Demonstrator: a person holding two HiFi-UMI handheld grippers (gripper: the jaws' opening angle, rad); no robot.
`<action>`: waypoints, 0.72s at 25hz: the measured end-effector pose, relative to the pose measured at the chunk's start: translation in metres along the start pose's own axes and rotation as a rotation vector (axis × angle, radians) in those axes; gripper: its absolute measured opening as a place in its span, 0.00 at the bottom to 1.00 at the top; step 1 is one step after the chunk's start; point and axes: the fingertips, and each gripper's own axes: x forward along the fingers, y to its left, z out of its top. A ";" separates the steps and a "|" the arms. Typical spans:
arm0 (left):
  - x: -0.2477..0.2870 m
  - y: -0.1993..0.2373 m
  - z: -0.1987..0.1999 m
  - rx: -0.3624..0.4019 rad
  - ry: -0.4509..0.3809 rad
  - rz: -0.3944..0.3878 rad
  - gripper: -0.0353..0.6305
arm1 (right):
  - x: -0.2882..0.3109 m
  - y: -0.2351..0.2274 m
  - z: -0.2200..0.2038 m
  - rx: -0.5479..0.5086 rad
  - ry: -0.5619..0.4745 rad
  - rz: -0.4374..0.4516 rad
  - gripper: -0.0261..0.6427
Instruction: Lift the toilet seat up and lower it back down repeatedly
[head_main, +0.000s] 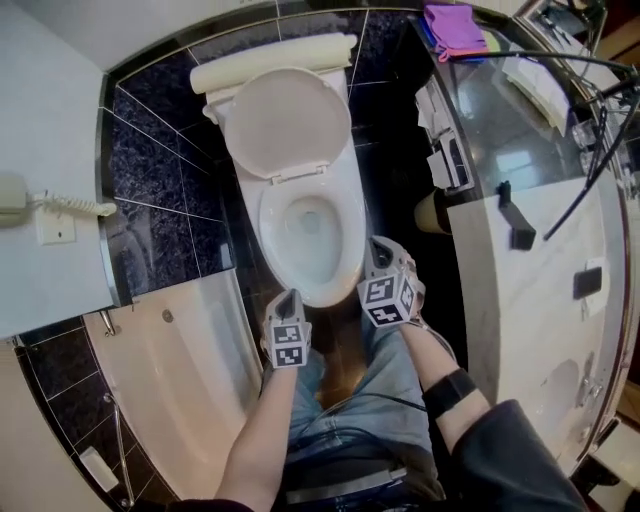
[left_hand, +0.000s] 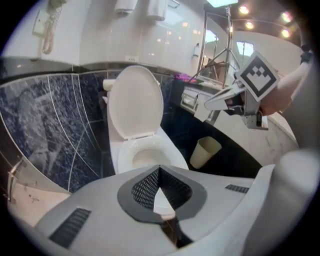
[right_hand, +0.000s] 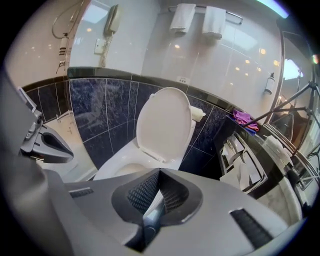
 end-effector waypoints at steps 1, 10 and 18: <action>-0.014 0.003 0.019 0.004 -0.019 0.007 0.05 | -0.011 -0.001 0.011 0.024 -0.013 0.013 0.06; -0.139 0.032 0.165 0.009 -0.212 0.118 0.05 | -0.100 -0.040 0.104 0.144 -0.144 0.071 0.06; -0.209 0.034 0.245 0.057 -0.334 0.147 0.05 | -0.155 -0.077 0.155 0.237 -0.237 0.097 0.06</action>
